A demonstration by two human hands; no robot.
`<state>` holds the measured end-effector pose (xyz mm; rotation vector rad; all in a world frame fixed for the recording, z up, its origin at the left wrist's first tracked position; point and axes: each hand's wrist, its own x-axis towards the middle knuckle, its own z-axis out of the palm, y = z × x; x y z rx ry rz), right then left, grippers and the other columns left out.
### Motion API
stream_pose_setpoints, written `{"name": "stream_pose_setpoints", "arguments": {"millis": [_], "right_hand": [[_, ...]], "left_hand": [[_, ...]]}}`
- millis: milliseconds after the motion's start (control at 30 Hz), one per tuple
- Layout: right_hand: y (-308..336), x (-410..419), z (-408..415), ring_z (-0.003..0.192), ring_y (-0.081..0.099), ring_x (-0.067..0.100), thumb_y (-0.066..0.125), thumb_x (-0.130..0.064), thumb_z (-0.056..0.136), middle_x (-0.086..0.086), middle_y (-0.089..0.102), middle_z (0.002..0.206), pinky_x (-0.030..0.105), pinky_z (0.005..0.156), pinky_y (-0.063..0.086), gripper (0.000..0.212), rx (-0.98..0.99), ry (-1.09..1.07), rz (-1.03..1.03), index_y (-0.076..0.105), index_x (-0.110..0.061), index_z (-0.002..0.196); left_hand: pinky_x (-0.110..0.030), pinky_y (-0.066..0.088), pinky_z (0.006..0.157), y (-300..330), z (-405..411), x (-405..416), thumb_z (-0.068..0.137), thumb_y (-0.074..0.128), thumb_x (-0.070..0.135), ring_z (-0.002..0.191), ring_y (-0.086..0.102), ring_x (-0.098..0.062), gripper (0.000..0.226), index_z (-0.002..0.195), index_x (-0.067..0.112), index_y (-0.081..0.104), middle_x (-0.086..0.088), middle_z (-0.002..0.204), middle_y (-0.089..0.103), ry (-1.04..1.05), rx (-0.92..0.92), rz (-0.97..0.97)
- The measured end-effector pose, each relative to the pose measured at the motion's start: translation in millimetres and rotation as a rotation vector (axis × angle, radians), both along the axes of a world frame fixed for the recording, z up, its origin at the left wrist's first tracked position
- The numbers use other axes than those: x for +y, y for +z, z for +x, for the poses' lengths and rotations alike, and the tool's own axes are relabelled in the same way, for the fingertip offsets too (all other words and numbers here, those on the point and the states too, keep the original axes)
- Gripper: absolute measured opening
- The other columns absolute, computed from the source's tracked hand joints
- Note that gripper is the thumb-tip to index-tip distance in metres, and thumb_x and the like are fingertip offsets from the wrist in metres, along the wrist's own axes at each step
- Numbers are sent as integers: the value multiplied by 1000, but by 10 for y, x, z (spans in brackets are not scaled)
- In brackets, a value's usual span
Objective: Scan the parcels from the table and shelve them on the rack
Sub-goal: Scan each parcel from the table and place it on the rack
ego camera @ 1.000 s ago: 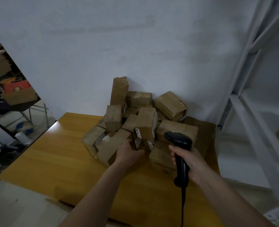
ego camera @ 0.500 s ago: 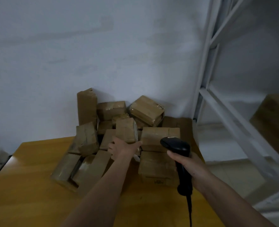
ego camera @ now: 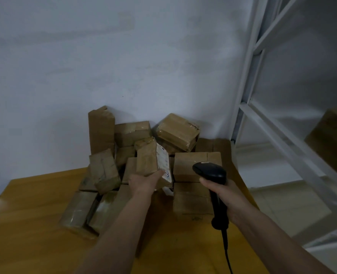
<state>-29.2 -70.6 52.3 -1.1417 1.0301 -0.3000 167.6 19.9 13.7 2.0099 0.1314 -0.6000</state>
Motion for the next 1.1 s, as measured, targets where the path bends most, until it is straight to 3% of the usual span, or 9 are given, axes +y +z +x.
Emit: {"name": "stream_pose_setpoints", "arguments": {"millis": [100, 233, 300, 367, 467, 633, 733, 867, 1100], "right_hand": [[25, 37, 65, 109, 55, 31, 79, -30, 75, 9, 63, 107, 44, 98, 42, 45, -29, -13, 6, 62, -17, 114], [90, 92, 120, 106, 57, 29, 80, -30, 73, 8, 64, 105, 46, 101, 42, 34, -61, -21, 7, 62, -23, 101], [127, 114, 134, 99, 59, 26, 80, -28, 73, 6, 65, 100, 45, 98, 44, 28, -81, -14, 14, 60, -27, 93], [161, 132, 141, 89, 61, 23, 79, -25, 75, 6, 66, 92, 39, 88, 47, 24, -117, 0, 23, 61, -24, 91], [230, 168, 133, 86, 60, 20, 77, -22, 78, 3, 66, 90, 33, 75, 45, 22, -170, 29, 17, 62, -23, 93], [271, 187, 109, 102, 61, 25, 78, -23, 76, 3, 71, 98, 47, 100, 42, 24, -211, 32, 18, 61, -29, 92], [283, 190, 94, 104, 62, 26, 78, -24, 75, 4, 72, 98, 49, 104, 40, 26, -218, 42, 3, 62, -28, 95], [309, 213, 69, 108, 61, 27, 81, -29, 67, 4, 72, 101, 51, 105, 40, 35, -226, 60, -26, 62, -29, 96], [367, 239, 10, 109, 60, 26, 82, -41, 50, 4, 69, 109, 49, 105, 41, 57, -220, 112, -108, 64, -29, 103]], "left_hand": [[-47, 44, 99, 22, -38, 164, 54, 92, 40, 123, 49, -33, 109, 142, 10, 35, -12, 135, 49, 33, 111, -127], [-39, 49, 96, 94, -166, 360, 22, 98, 43, 109, 63, -25, 134, 140, 12, 43, -9, 121, 65, -10, 336, -409], [-31, 51, 85, 107, -217, 414, 40, 96, 33, 102, 66, -21, 105, 133, 9, 52, -8, 111, 70, -20, 366, -478], [-34, 48, 93, 127, -299, 448, 49, 92, 29, 102, 65, -20, 86, 125, 8, 58, -8, 107, 72, -11, 388, -516], [-45, 37, 108, 132, -399, 474, 40, 92, 35, 111, 59, -21, 92, 123, 10, 59, -7, 112, 69, -46, 407, -529], [-44, 35, 106, 201, -528, 504, 49, 89, 32, 109, 62, -20, 94, 133, 14, 51, -5, 112, 71, -144, 406, -507], [-47, 31, 110, 234, -560, 536, 54, 88, 23, 110, 63, -20, 97, 140, 13, 42, -4, 110, 73, -227, 411, -503], [-46, 36, 104, 314, -583, 556, 63, 84, 7, 116, 58, -20, 87, 140, 13, 43, -6, 120, 68, -254, 389, -454], [-42, 35, 104, 392, -631, 570, 44, 91, 5, 122, 53, -24, 115, 145, 20, 37, -7, 134, 58, -273, 390, -438]]}}
